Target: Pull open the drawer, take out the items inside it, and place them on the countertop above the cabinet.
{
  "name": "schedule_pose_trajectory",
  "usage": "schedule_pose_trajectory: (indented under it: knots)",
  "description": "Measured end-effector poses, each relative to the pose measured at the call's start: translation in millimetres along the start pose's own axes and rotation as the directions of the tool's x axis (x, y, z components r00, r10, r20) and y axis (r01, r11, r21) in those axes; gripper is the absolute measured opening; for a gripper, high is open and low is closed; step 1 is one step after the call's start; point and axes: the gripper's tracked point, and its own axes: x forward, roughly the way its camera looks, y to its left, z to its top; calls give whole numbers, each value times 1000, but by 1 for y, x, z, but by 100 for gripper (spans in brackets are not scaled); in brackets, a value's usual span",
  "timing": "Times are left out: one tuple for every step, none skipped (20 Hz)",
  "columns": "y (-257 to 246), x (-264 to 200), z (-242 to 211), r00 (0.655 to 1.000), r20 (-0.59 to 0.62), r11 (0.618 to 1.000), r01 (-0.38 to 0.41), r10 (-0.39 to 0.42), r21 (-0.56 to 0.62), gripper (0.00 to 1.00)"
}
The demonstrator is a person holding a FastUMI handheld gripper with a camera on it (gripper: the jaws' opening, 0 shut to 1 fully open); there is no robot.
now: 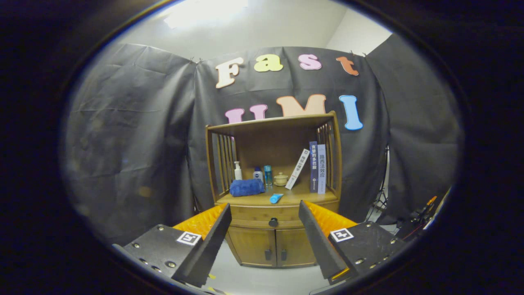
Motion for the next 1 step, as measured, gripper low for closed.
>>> schedule_pose_trajectory:
  knots:
    - [-1, -2, 1, 1000, -3, 1000, -15, 15, 2, 99]
